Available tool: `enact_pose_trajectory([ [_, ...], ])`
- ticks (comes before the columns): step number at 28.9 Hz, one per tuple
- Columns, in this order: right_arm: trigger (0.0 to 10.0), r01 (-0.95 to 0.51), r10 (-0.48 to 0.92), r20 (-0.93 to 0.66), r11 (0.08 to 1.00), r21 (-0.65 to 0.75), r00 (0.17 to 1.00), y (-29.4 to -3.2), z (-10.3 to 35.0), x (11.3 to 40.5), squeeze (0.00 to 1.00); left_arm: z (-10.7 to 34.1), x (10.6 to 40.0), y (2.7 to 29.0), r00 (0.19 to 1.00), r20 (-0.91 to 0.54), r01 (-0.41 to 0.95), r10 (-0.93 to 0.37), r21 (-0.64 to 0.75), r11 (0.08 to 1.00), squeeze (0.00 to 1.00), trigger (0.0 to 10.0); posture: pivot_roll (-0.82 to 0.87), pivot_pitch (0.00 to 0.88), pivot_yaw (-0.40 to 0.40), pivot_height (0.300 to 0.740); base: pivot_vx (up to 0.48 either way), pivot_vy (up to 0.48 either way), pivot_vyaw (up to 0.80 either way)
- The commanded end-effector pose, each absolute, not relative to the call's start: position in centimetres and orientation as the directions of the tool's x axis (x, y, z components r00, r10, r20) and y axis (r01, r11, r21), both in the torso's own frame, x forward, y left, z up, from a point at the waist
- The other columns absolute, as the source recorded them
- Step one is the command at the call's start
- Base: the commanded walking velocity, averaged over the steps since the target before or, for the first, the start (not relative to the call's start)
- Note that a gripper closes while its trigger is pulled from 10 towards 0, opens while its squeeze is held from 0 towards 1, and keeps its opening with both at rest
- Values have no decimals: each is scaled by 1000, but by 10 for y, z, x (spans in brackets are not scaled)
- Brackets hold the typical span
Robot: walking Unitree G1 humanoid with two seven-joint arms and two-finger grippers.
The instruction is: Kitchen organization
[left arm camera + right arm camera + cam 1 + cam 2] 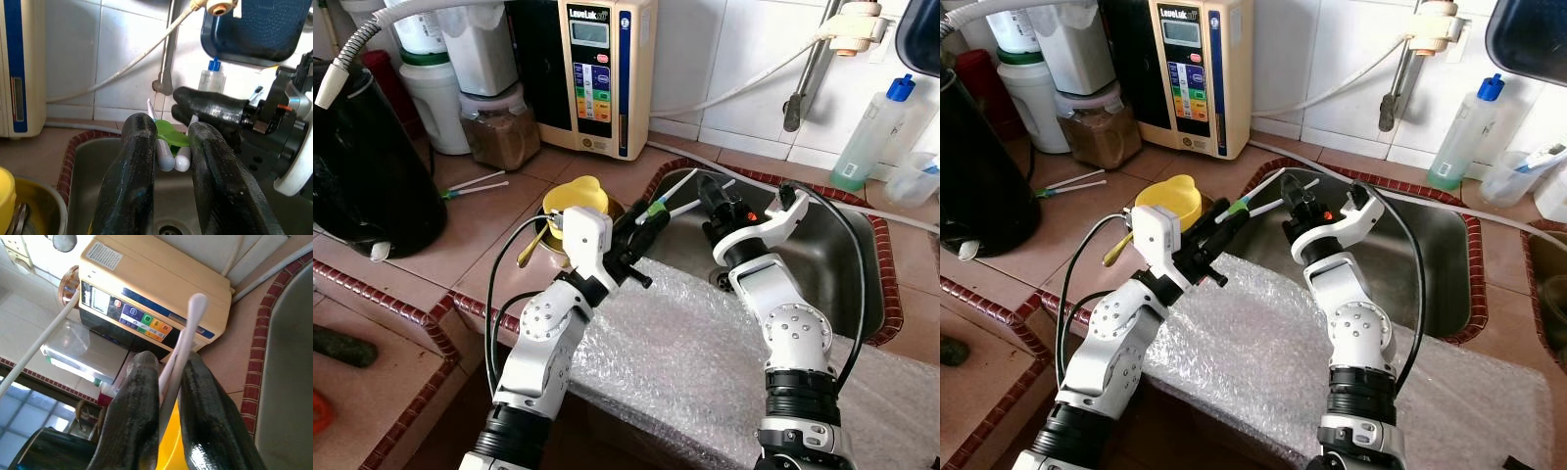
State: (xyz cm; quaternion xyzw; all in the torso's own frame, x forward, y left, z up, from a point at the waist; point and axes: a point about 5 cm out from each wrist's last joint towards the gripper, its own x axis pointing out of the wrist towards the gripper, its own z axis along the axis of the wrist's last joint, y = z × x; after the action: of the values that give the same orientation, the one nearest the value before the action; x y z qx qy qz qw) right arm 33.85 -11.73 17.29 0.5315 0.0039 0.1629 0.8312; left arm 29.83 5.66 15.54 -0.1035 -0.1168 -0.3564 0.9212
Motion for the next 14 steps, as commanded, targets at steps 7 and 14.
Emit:
enact_pose_trajectory([
  [7, 0, -200, 259, 104, 377, 904, 960, -110, 163, 340, 0, 171, 302, 58, 705, 339, 676, -623, -59, 734, 0, 8863, -2, 0, 15, 740, 0, 0, 0],
  [14, 0, -201, 258, 104, 384, 901, 960, -109, 163, 341, 0, 169, 301, 59, 705, 331, 679, -627, -58, 732, 1000, 10000, -1, 0, 16, 740, 0, 0, 0],
])
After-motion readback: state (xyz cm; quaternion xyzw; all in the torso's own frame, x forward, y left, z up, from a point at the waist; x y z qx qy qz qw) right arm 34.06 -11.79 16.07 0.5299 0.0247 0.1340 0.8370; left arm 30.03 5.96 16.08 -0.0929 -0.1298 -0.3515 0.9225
